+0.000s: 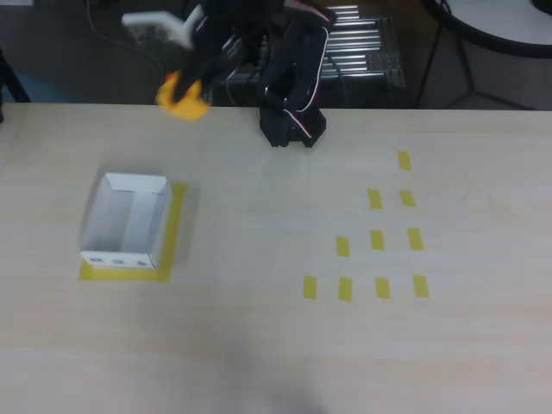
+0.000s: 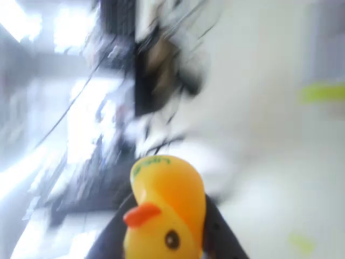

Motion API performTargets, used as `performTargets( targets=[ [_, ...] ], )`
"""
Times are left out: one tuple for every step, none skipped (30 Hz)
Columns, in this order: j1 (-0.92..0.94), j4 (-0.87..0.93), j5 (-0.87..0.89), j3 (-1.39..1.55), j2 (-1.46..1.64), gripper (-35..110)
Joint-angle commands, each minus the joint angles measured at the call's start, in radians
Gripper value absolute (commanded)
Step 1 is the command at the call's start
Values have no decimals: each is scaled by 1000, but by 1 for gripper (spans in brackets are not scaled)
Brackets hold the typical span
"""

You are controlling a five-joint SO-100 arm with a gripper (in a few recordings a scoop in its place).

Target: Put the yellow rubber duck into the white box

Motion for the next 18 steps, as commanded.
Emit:
performTargets(
  targets=[
    [247,-204,-28,293,0,0],
    [267,-233,-31,307,-57,0],
    [284,-255,-34,307,-120,0],
    [298,-275,-34,296,-181,0],
    [308,-282,-34,270,-244,0],
    [318,-285,-34,239,-304,0],
    [324,-290,-34,209,-362,0],
    [327,-296,-32,175,-420,0],
    [328,-293,-31,130,-483,0],
    [327,-285,-32,84,-546,0],
    [325,-276,-34,35,-609,0],
    [324,-265,-34,-15,-669,0],
    [324,-250,-34,-69,-730,0],
    [322,-229,-34,-124,-792,0],
    [316,-209,-34,-183,-854,0],
    [311,-187,-34,-238,-911,0],
    [305,-167,-34,-293,-963,0],
    [299,-152,-34,-341,-1006,0]
  ],
)
